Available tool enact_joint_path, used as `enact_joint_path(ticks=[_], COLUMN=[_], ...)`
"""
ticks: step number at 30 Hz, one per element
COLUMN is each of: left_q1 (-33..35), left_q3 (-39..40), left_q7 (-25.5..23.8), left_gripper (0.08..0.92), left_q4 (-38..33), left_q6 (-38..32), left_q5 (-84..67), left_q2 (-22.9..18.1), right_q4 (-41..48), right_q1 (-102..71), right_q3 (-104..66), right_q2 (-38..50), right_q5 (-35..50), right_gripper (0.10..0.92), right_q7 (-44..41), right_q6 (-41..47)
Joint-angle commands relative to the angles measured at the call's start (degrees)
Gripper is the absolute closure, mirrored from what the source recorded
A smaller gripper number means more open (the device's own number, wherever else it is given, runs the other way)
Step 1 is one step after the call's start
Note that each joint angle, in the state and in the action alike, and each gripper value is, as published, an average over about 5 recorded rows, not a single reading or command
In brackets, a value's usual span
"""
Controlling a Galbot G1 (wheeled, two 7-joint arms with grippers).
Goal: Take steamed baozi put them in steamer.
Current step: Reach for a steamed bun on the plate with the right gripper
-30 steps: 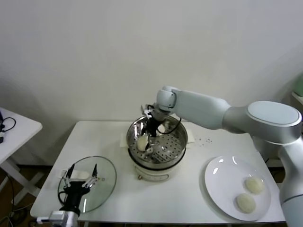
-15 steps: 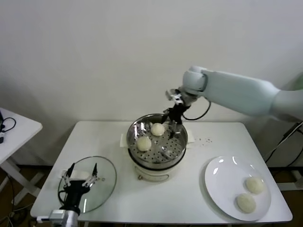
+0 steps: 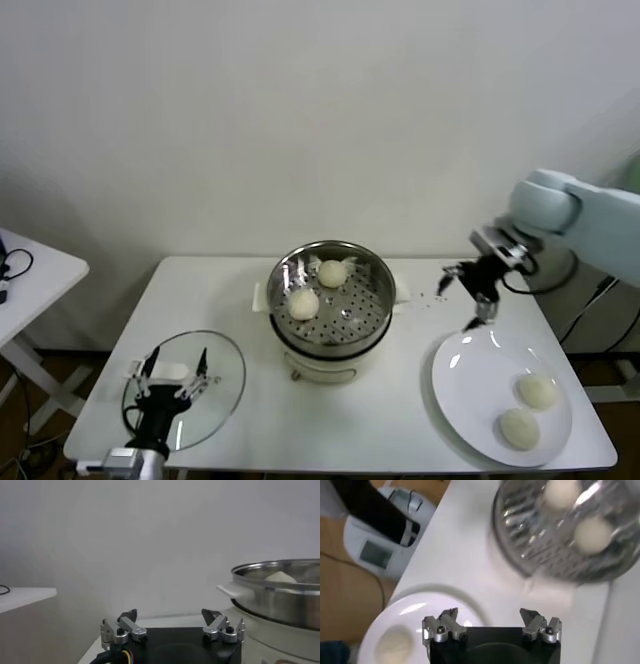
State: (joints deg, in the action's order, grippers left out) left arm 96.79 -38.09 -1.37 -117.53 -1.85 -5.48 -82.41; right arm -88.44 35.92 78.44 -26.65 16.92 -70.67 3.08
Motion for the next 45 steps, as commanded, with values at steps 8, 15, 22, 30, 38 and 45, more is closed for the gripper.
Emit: enact_joint_path(ticks=[8, 15, 22, 30, 38, 45], left_q1=[1.33, 1.66, 1.78, 1.93, 2.03, 1.67], left_q3=[0.88, 0.48, 0.07, -0.06, -0.29, -0.41], left_q7=[-0.06, -0.03, -0.03, -0.04, -0.14, -0.12], left_gripper=[0.177, 0.177, 0.177, 0.177, 0.177, 0.177], left_q4=[-0.56, -0.55, -0.57, -0.18, -0.06, 0.58], left_q6=[-0.66, -0.75, -0.59, -0.66, -0.67, -0.65], left_q5=[0.17, 0.09, 0.23, 0.83, 1.14, 1.22], left_q2=[-0.65, -0.68, -0.68, -0.75, -0.85, -0.84], right_q4=[-5.76, -5.12, -3.19, -1.56, -0.38, -0.57], right_q1=[-33.52, -45.69, -47.29, -48.24, -48.26, -48.62], right_q3=[-20.71, -29.63, -29.81, -29.99, -30.02, -30.00], right_q2=[20.20, 18.47, 14.95, 11.10, 8.76, 8.78], right_q5=[-12.25, -15.31, -18.81, -21.35, -21.51, -21.08], right_gripper=[0.203, 0.203, 0.203, 0.203, 0.203, 0.203], right_q7=[2.47, 3.22, 4.93, 7.09, 7.98, 6.92], right_q6=[-0.97, -1.08, -1.34, -1.34, -1.28, -1.30])
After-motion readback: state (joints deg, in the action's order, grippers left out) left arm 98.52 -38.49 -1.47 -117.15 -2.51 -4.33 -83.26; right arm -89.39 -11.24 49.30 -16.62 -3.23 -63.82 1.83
